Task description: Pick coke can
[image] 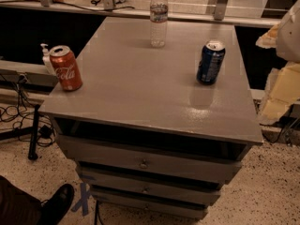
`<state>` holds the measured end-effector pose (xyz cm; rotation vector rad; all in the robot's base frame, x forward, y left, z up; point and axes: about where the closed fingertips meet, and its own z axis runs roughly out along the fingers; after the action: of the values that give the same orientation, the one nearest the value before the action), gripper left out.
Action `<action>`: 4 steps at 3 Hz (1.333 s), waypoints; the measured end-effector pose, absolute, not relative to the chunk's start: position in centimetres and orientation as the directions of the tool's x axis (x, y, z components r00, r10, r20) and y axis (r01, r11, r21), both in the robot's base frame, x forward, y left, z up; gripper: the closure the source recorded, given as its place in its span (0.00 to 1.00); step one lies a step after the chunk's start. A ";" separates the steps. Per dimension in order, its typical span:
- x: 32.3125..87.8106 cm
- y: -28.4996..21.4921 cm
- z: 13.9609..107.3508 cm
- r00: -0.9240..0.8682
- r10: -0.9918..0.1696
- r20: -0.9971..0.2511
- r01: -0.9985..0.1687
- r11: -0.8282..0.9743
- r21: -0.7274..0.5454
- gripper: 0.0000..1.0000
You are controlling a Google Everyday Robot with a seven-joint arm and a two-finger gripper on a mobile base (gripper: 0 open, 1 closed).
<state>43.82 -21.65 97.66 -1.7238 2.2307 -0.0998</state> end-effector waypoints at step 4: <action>41.9 -11.8 94.2 -0.299 -0.733 -0.611 -0.901 0.428 -0.073 0.00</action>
Offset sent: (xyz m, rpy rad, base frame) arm -0.0190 0.0245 -0.0054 0.3519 0.0352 -0.1124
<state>41.88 -11.76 94.19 -1.3728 2.1140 0.3827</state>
